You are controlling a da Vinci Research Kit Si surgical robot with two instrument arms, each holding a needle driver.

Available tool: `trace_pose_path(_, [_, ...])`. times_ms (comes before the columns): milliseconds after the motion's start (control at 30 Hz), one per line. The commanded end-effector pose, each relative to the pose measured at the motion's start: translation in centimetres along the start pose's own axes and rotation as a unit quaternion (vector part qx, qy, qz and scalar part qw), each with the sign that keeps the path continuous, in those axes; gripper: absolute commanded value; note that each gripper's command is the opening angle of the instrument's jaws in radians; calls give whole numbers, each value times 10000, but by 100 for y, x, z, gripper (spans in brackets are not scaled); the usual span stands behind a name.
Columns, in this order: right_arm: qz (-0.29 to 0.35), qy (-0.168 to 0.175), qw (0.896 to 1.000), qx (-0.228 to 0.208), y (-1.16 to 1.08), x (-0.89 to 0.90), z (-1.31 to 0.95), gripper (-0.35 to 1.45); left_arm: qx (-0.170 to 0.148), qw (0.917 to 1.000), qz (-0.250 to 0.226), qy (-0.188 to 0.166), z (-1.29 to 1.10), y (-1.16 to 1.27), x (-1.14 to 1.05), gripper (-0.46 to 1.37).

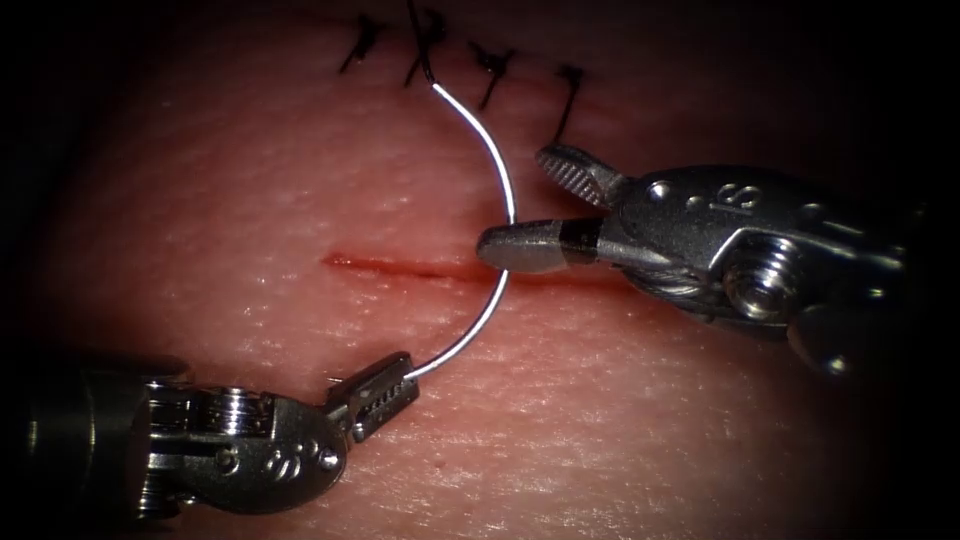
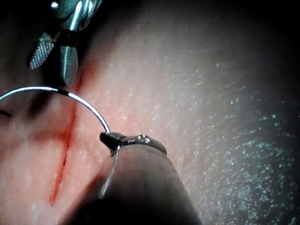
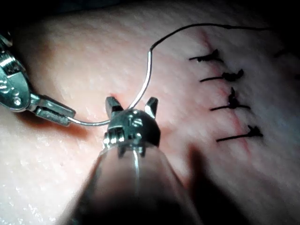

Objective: Wound Closure
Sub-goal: Hand over the neede from the left tool to the right tool.

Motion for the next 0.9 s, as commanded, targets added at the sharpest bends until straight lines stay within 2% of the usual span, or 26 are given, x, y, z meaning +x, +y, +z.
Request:
trace_pose_path(33, [42,-24,9999,-95,0,2,-1,134,43,9999,1,-124,-1,0,1,-35])
trace_pose_path(200, [132,-88,9988,-468,-1,4,-3,132,405,9984,110,-392,-3,3,3,-35])
trace_pose_path(333, [211,-188,9965,-784,-4,5,-1,131,695,9946,388,-671,-3,6,7,-35])
trace_pose_path(600, [310,-371,9873,-1512,-20,13,9,134,1472,9785,998,-1046,-3,18,21,-35])
trace_pose_path(800, [423,-437,9800,-1894,-25,14,20,128,1560,9758,1065,-1097,0,27,27,-35])
trace_pose_path(900, [369,-515,9778,-1995,-24,15,24,130,1560,9761,1069,-1073,-1,29,27,-35])
